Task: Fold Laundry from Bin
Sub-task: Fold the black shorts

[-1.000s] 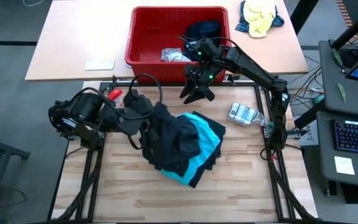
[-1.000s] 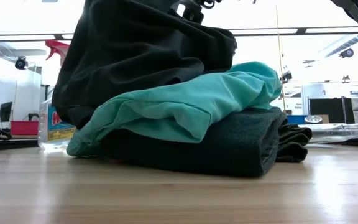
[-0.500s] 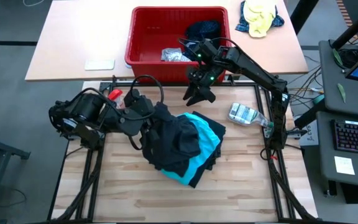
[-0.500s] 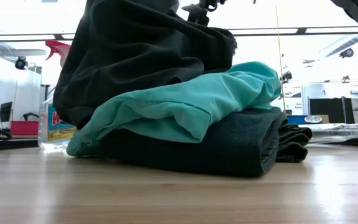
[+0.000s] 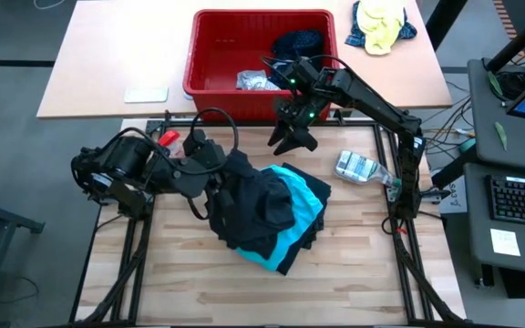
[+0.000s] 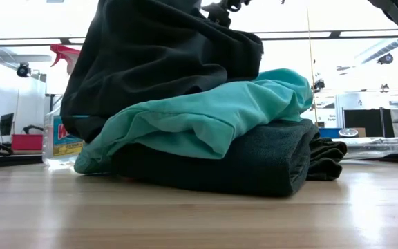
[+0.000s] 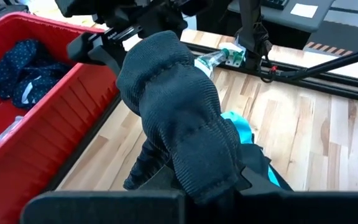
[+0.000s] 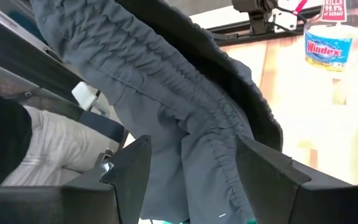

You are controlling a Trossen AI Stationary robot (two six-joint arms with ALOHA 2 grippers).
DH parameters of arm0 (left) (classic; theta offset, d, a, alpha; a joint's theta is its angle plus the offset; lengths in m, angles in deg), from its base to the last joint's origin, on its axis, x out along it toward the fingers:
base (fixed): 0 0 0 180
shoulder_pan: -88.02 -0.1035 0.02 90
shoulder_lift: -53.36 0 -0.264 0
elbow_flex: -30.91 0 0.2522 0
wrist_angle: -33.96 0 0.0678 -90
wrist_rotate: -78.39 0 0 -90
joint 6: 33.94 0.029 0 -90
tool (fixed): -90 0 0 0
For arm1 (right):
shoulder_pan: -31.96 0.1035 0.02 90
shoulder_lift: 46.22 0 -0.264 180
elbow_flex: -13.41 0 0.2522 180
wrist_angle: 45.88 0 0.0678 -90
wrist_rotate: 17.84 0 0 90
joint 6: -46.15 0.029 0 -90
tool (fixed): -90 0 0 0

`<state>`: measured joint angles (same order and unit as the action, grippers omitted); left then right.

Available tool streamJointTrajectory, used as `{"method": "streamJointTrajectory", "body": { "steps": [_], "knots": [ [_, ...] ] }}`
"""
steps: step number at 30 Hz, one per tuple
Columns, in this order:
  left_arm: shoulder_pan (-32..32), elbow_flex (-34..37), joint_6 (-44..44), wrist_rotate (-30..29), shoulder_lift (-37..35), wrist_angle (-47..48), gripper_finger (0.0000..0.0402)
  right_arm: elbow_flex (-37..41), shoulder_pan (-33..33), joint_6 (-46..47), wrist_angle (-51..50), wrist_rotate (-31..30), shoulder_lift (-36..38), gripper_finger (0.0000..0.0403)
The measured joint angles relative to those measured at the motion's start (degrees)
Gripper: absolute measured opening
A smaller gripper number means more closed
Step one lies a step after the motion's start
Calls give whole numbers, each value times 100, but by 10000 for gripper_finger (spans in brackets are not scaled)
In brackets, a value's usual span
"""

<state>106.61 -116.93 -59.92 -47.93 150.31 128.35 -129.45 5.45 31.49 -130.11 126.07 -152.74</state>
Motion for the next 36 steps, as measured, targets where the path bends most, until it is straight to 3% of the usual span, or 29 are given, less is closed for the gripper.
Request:
{"method": "streamJointTrajectory", "body": {
  "steps": [22, 30, 36],
  "knots": [
    [0, 56, 26, -91, 46, -257, 9, 0, 0, -205, 1, 0, -11, 219],
    [13, 670, -39, -201, -126, -966, 9, 0, 0, -205, -3, 0, -15, 219],
    [13, 1622, -2, -177, -569, -1954, 9, 0, 0, -204, -24, 0, -17, 219]
  ]
}}
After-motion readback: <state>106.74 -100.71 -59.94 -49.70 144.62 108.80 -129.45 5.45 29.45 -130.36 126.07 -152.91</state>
